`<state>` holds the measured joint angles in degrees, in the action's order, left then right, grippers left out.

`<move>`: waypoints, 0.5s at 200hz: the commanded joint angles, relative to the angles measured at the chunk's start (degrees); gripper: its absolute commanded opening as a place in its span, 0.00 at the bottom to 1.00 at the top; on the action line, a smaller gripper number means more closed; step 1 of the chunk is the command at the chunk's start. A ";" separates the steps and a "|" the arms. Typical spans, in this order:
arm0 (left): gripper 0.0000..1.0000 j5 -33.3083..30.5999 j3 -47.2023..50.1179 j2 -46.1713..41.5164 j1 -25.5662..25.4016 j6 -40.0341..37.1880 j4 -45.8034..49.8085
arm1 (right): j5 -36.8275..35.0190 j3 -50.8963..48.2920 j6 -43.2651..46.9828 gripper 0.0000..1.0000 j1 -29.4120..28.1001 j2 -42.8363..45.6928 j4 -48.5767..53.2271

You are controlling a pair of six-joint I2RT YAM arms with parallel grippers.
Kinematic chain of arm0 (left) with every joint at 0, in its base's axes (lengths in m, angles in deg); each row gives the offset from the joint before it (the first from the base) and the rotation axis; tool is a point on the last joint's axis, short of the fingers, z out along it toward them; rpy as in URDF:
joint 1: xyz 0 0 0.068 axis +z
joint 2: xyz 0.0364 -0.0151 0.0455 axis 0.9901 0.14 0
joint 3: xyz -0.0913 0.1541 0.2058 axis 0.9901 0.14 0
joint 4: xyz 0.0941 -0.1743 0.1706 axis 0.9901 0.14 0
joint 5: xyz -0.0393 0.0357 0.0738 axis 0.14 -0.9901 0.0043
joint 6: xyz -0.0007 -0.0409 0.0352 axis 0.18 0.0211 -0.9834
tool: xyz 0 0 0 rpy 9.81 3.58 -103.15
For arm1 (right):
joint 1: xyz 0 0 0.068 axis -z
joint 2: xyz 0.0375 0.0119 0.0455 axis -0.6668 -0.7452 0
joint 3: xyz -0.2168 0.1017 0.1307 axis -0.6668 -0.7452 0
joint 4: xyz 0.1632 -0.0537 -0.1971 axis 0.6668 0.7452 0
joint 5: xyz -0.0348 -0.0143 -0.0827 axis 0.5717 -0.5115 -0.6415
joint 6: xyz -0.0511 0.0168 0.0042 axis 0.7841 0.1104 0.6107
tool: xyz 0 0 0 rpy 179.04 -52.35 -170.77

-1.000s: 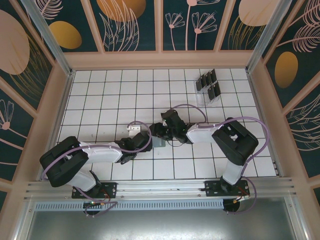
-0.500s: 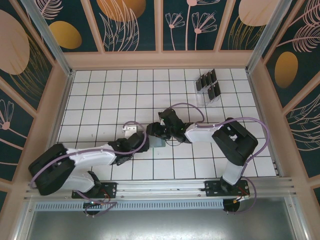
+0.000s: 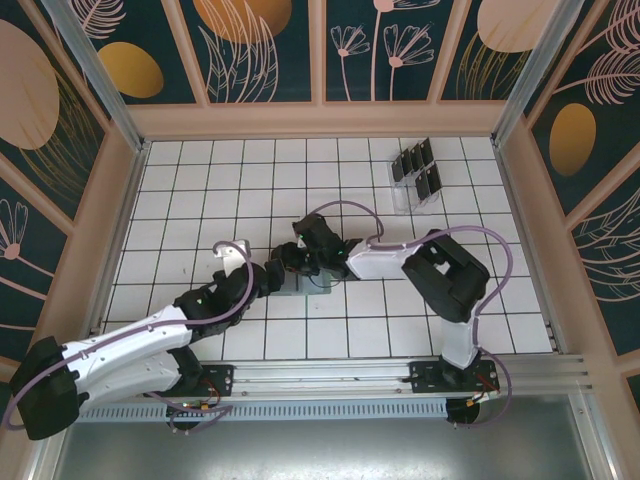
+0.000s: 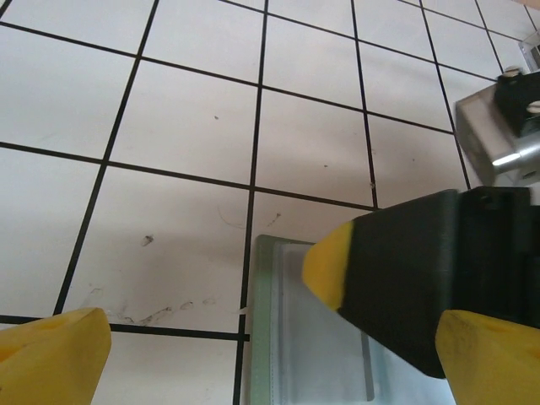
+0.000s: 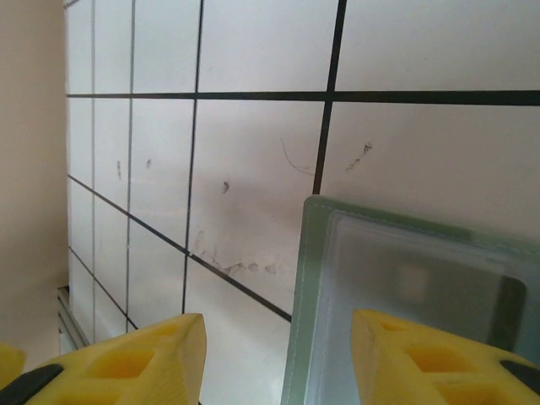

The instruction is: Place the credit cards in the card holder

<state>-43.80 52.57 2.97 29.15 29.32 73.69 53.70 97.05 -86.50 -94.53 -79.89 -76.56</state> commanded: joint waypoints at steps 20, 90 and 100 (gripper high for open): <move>0.99 -1.19 2.03 -0.86 0.23 1.10 -0.04 | -0.89 5.85 2.36 0.49 -0.56 -0.25 5.61; 0.99 2.20 -0.14 6.96 0.33 -2.75 -5.10 | -7.89 9.05 13.50 0.49 10.82 13.75 22.41; 0.99 2.65 -1.10 8.85 0.65 -4.02 -5.80 | -9.91 10.10 16.22 0.49 13.75 15.26 25.87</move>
<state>-42.64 53.88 8.52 29.24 28.77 70.17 50.03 103.23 -78.19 -86.62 -71.12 -60.08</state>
